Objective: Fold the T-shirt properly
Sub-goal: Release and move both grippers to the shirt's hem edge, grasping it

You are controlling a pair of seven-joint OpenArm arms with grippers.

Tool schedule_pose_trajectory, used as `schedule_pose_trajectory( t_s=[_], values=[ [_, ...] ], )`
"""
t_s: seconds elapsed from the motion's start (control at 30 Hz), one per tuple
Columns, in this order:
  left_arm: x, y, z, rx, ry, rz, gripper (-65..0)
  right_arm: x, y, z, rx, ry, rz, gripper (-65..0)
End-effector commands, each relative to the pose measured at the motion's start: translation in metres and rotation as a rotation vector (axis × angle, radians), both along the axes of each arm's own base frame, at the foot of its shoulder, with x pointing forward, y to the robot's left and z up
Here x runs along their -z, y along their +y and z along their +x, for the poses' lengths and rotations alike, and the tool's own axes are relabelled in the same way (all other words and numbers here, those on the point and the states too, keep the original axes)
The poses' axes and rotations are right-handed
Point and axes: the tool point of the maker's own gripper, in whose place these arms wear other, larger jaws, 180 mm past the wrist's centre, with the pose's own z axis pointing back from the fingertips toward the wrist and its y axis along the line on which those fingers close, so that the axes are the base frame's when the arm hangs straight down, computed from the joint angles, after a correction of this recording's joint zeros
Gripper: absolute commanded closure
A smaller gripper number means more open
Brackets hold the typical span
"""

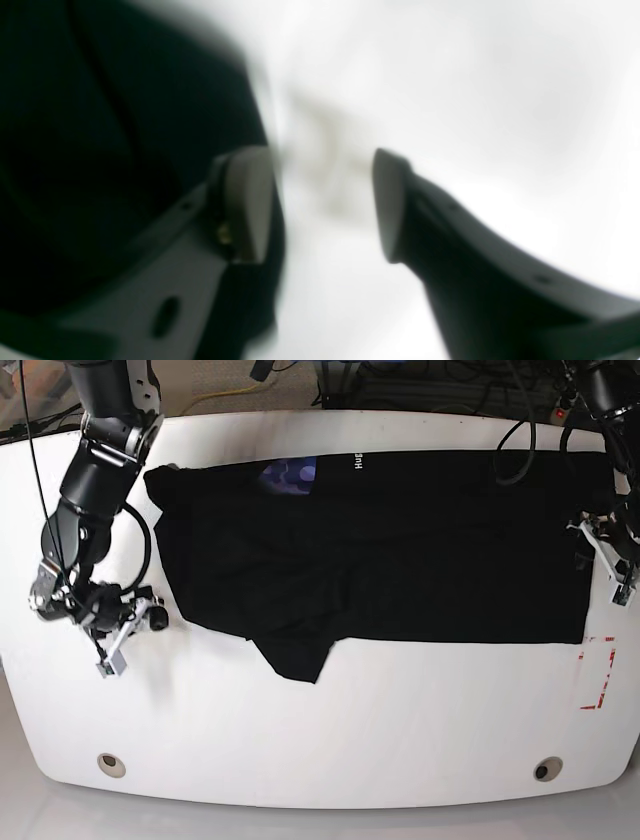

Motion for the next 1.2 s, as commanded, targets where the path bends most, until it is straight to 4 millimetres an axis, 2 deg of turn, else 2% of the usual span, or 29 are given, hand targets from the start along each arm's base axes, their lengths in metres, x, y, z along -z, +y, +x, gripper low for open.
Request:
schedule_pose_trajectory(
  t_s=[0.0, 0.13, 0.27, 0.43, 0.5, 0.73, 0.93, 1.03, 1.1, 1.17],
  values=[
    [-0.014, 0.006, 0.012, -0.023, -0.043, 0.048, -39.7, -0.011, 0.002, 0.027, 0.02, -0.037, 0.005, -34.7],
    [-0.014, 0.009, 0.02, -0.06, -0.039, 0.092, -39.7, -0.005, 0.017, 0.055, 0.027, -0.053, 0.05, -31.1],
    [-0.013, 0.008, 0.025, -0.083, -0.04, 0.114, -39.7, 0.012, 0.027, 0.064, 0.033, -0.025, 0.1, -31.1],
    [-0.019, 0.007, 0.035, -0.1, -0.058, 0.123, -39.7, 0.027, 0.035, 0.056, 0.029, 0.024, 0.129, -31.1],
    [-0.015, 0.004, 0.039, -0.109, -0.05, 0.112, -39.9, 0.038, 0.044, 0.047, 0.016, 0.064, 0.138, -30.9],
    [-0.008, 0.008, 0.054, -0.134, -0.033, 0.074, -40.1, 0.049, 0.062, 0.029, 0.008, 0.086, 0.198, -30.8],
    [-0.013, 0.014, 0.074, -0.203, -0.094, 0.012, -40.7, 0.045, 0.076, 0.019, -0.032, 0.087, 0.169, -30.6],
    [-0.01, 0.017, 0.078, -0.241, -0.117, -0.017, -44.3, 0.043, 0.083, 0.015, -0.047, 0.085, 0.157, -30.6],
    [-0.016, 0.022, 0.087, -0.281, -0.167, -0.038, -47.1, 0.041, 0.083, 0.015, -0.048, 0.075, 0.149, -30.4],
    [-0.015, 0.027, 0.09, -0.321, -0.191, -0.055, -48.6, 0.043, 0.085, 0.014, -0.056, 0.082, 0.146, -28.1]
  ],
)
